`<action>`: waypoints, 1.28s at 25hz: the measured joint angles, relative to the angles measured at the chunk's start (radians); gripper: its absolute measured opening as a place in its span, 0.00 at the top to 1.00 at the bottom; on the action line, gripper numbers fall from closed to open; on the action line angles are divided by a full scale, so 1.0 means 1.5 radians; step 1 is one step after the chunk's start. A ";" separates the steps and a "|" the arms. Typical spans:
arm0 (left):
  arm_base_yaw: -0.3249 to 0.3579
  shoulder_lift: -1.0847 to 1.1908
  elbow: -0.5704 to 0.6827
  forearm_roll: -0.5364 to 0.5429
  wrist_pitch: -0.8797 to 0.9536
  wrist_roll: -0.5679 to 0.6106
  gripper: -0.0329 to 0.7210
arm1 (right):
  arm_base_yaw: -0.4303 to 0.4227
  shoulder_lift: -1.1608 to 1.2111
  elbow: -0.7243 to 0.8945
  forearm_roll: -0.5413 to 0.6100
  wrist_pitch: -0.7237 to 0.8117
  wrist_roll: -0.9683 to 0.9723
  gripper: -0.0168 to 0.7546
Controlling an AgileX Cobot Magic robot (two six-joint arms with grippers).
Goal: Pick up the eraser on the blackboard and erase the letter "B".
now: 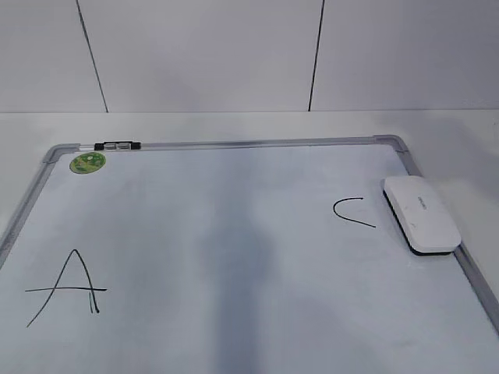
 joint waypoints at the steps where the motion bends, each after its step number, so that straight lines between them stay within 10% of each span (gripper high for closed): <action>1: 0.000 -0.021 0.013 -0.002 0.001 0.000 0.69 | 0.000 -0.019 0.015 0.000 0.000 -0.001 0.40; 32: 0.000 -0.783 0.325 -0.007 0.033 0.039 0.69 | 0.000 -0.482 0.304 0.002 0.008 -0.003 0.41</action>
